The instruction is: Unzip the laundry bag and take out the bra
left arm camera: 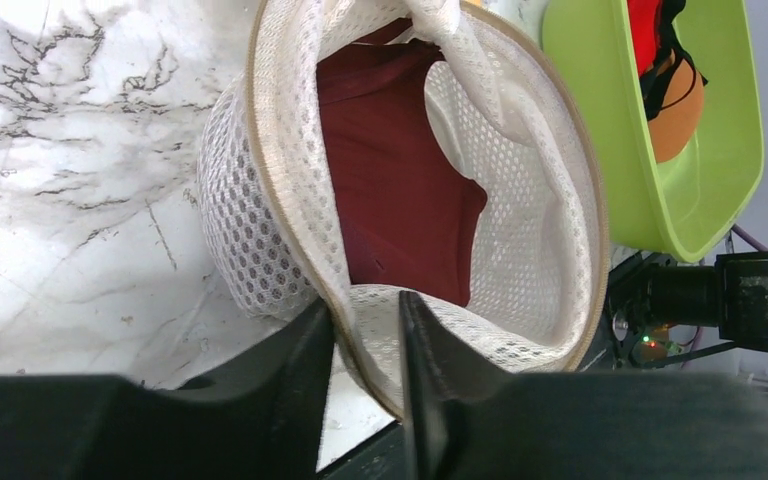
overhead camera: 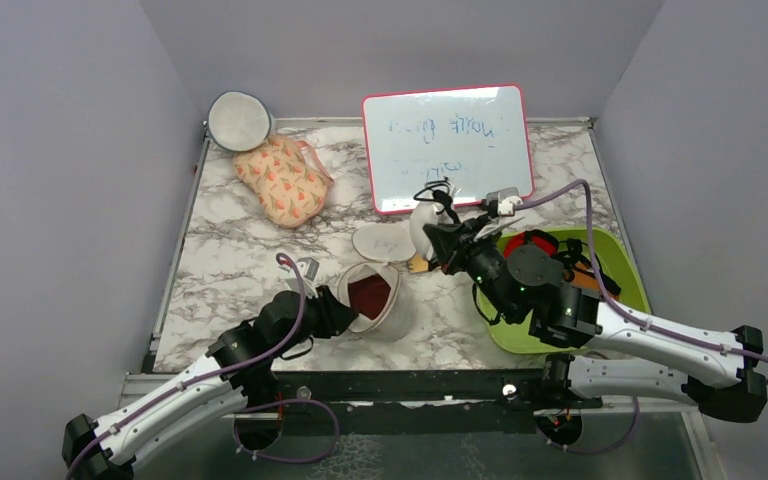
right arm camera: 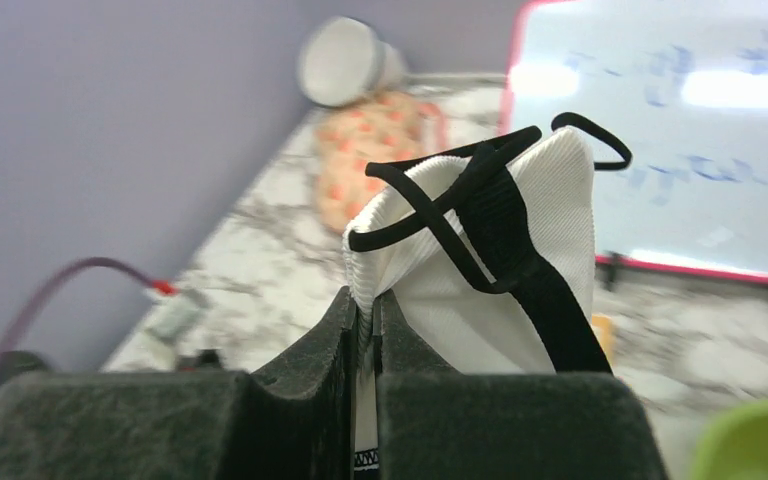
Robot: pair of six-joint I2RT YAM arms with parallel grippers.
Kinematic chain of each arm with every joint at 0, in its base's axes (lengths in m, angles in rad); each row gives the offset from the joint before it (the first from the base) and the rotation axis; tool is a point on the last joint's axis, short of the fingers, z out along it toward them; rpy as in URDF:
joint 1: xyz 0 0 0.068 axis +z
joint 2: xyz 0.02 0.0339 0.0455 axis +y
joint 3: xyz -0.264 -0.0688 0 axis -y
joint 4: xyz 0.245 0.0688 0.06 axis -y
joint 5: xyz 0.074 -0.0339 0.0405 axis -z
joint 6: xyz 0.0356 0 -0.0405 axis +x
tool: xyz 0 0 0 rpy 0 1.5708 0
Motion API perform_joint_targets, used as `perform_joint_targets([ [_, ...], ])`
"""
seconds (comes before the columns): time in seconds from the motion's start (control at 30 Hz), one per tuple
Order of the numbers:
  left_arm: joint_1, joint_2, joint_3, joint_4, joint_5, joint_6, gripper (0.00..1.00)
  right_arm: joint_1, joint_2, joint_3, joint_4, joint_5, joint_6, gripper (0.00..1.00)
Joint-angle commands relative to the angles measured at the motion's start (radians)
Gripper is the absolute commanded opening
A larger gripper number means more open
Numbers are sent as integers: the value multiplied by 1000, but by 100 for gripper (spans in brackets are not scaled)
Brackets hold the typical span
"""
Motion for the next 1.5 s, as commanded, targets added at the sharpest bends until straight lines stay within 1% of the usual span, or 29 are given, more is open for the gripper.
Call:
perform_joint_targets([
  [0.0,-1,15,53,-6,-21,32,28,-1,30,44,-392,366,-4,1],
  [0.03,-1,18,57,-7,-23,35,32,-2,43,54,-471,422,26,1],
  [0.1,-2,24,66,-16,-29,41,39,-10,81,86,-679,541,172,1],
  [0.13,-1,27,69,-17,-34,45,43,-18,104,107,-815,585,340,1],
  [0.17,-2,31,72,-18,-37,47,47,-57,124,125,-945,601,478,1],
  [0.2,-2,37,75,-19,-41,50,51,-100,136,132,-1026,594,565,1],
  [0.23,-1,44,79,-18,-46,51,56,-155,140,122,-1024,569,543,1],
  [0.3,-2,59,89,-18,-49,58,63,-263,126,48,-798,457,291,1],
  [0.33,-2,65,97,-18,-49,63,65,-328,116,8,-709,385,218,1],
  [0.4,-2,76,112,-20,-48,73,67,-455,108,-37,-652,274,201,1],
  [0.47,-2,78,127,-33,-50,79,68,-553,111,-58,-653,254,225,1],
  [0.57,-2,65,136,-43,-51,81,69,-643,133,-79,-685,269,276,1],
  [0.67,-2,54,133,-43,-57,82,71,-708,176,-105,-669,204,284,1],
  [0.9,-1,72,146,-46,-58,106,74,-725,270,-177,-531,-22,312,1],
  [0.97,-2,74,153,-51,-59,111,74,-725,301,-189,-501,-73,321,3],
  [1.03,-2,72,155,-56,-59,114,74,-726,328,-184,-509,-72,349,4],
  [1.13,-2,65,159,-71,-55,119,74,-725,331,-182,-530,-31,391,13],
  [1.2,-2,63,163,-92,-57,127,74,-725,299,-193,-531,-10,405,20],
  [1.27,-2,59,166,-108,-64,133,74,-725,247,-211,-529,8,414,25],
  [1.33,-1,55,168,-115,-77,136,75,-725,196,-231,-528,33,426,28],
  [1.47,-2,54,172,-114,-92,134,76,-743,138,-270,-514,45,430,27],
])
